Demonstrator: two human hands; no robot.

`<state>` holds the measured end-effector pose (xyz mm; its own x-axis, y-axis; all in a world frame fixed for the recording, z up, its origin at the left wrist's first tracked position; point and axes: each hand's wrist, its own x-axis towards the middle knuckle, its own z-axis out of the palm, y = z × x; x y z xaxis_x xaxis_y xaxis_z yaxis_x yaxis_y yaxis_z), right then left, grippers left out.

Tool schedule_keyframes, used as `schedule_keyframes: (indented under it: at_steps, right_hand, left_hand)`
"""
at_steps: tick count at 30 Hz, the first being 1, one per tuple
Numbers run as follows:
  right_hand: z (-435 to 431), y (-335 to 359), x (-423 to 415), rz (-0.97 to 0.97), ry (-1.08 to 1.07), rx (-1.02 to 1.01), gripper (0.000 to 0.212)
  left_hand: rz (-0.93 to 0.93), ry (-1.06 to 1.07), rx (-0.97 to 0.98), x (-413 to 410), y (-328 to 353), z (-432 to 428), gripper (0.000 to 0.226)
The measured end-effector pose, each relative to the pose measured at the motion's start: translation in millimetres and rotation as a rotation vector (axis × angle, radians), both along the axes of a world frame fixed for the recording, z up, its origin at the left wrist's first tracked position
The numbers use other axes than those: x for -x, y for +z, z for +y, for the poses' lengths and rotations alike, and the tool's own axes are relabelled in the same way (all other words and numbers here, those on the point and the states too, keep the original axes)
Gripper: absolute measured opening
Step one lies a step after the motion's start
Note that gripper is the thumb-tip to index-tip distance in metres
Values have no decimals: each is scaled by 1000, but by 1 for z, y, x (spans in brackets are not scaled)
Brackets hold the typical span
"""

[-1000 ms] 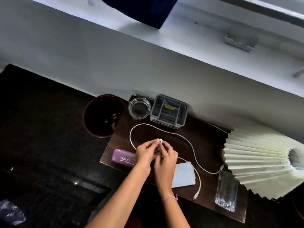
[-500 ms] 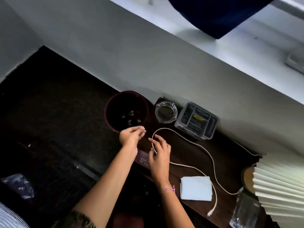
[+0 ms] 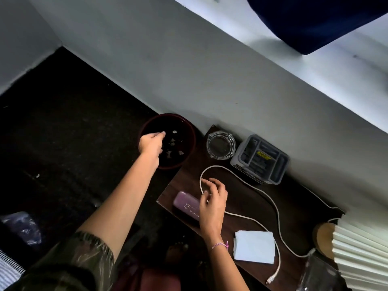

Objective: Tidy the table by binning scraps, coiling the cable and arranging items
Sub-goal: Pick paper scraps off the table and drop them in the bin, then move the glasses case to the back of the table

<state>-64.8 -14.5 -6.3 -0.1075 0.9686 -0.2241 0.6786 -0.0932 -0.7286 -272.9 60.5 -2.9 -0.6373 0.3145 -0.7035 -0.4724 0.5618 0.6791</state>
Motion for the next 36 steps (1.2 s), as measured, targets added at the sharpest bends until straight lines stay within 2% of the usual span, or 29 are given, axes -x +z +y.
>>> schedule_keyframes:
  at_steps: [4,8,10,22,25,36]
  right_hand:
    - [-7,-2,-12,0,-168,8,31]
    - [-18,-4,-32,-26,-271,86,26]
    - [-25,-7,-43,-49,-312,133,25]
    - [-48,-15,-68,13,-557,412,32]
    - [-51,-16,-70,26,-553,444,30]
    - [-57,-4,-70,78,-471,361,25]
  left_hand:
    - [13,-99,107,-27,-21,-46,23]
    - [199,-368,257,-65,-27,-93,18]
    - [276,-432,300,-77,-25,-106,19]
    - [337,-541,414,-99,-18,-112,25]
    - [352,-555,448,-106,-16,-113,23]
    - [487,-474,354,-126,3,-121,23]
